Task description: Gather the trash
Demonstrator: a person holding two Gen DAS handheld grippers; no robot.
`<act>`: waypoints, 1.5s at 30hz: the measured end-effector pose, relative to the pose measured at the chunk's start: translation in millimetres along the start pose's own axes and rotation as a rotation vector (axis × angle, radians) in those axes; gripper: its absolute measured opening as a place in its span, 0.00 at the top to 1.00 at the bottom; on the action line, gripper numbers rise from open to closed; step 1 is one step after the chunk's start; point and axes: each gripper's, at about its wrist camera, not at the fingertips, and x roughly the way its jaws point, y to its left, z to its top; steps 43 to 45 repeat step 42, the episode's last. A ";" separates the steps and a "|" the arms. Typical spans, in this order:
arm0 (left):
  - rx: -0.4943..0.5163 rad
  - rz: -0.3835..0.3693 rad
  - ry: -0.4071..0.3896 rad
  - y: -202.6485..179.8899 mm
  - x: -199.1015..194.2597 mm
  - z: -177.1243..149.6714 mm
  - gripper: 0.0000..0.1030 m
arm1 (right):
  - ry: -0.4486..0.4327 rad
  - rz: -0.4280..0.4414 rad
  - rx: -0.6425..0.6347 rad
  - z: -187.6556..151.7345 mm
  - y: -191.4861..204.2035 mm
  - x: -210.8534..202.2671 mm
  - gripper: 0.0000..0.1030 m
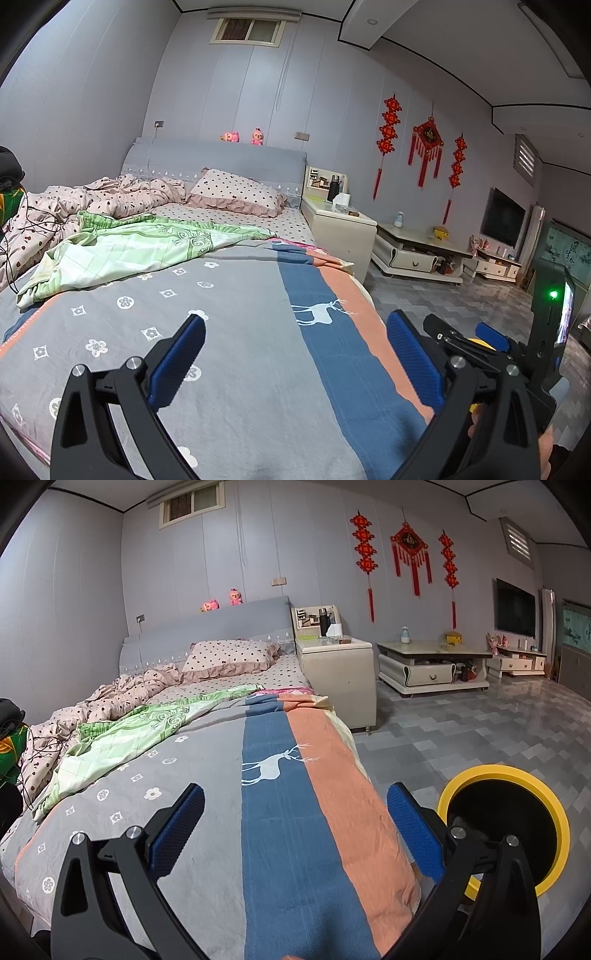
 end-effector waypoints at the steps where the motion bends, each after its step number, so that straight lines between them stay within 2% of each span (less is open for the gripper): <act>1: 0.000 0.000 0.001 0.2 0.3 -0.4 0.08 | 0.001 0.001 0.002 -0.1 -0.3 0.5 0.08; 31: -0.021 -0.008 0.021 -2.4 3.7 -15.2 0.08 | 0.029 0.004 0.014 -6.0 -4.0 7.7 0.08; 45: -0.013 -0.011 0.029 -6.3 2.7 -10.3 0.08 | 0.038 0.005 0.016 -7.8 -4.5 9.3 0.08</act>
